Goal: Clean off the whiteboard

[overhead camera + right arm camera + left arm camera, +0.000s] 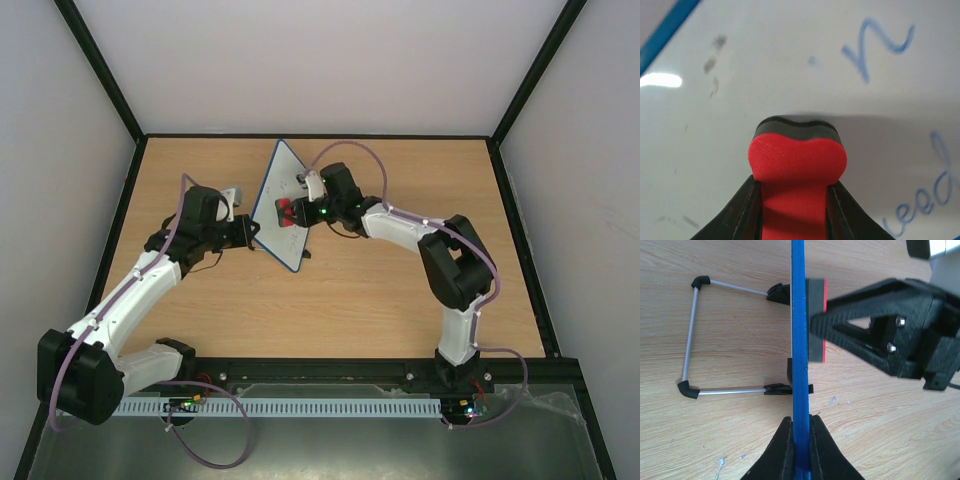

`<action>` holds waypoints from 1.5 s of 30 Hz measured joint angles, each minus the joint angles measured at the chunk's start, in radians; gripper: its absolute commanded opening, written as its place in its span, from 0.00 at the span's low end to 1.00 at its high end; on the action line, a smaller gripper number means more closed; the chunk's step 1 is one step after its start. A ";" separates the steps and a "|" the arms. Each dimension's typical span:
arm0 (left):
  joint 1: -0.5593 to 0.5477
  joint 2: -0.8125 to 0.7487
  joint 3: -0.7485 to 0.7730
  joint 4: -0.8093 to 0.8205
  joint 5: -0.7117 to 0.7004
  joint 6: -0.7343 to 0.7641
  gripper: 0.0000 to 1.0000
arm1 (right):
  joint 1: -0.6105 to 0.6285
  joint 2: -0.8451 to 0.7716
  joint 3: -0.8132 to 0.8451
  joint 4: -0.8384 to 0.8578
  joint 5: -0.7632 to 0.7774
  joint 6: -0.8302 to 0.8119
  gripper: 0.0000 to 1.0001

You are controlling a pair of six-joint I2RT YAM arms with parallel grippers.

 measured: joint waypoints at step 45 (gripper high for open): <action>0.024 0.013 0.002 0.008 -0.002 -0.006 0.02 | 0.020 0.130 0.378 -0.222 -0.031 0.082 0.02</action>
